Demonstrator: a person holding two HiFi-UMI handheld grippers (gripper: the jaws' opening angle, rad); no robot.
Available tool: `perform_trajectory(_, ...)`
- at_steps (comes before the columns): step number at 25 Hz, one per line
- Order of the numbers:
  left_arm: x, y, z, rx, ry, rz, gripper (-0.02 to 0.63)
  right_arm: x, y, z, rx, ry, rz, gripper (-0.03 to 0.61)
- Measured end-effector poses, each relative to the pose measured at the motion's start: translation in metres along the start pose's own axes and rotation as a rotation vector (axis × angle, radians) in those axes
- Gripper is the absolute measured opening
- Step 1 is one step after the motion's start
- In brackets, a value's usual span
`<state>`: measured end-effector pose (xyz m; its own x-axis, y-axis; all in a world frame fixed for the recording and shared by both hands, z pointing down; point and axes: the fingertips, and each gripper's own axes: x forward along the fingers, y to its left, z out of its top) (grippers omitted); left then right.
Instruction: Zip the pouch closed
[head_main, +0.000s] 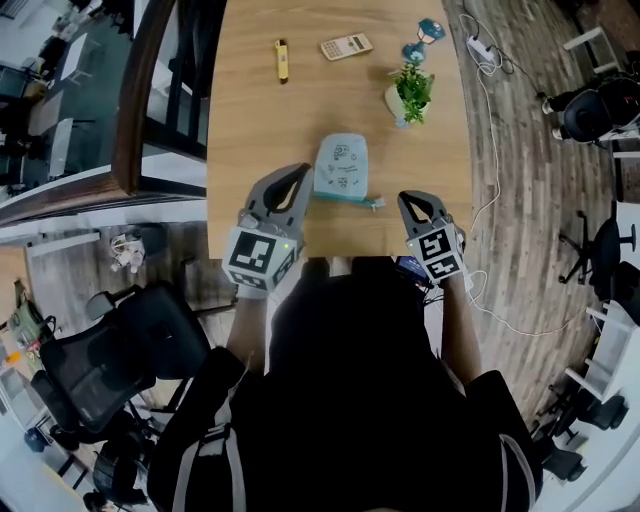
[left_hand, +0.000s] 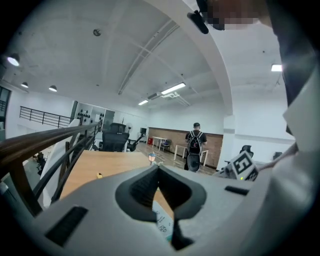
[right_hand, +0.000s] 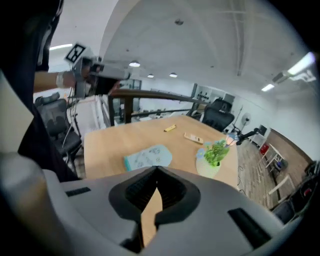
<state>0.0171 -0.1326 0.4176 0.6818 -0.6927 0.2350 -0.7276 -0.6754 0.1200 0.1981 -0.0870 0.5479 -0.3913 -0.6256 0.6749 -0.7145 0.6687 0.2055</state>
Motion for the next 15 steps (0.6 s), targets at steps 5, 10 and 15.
perform_trajectory(5, -0.013, 0.007, -0.018, -0.027, 0.021, 0.017, -0.002, 0.058, 0.030, -0.075, -0.254, 0.258, 0.125, 0.012)
perform_trajectory(10, -0.028, 0.019, -0.023, -0.041, 0.007, 0.044, -0.002, 0.085, 0.044, -0.101, -0.296, 0.341, 0.175, 0.012)
perform_trajectory(15, -0.038, 0.032, -0.022, -0.066, -0.020, 0.066, -0.002, 0.097, 0.051, -0.117, -0.370, 0.404, 0.175, 0.012)
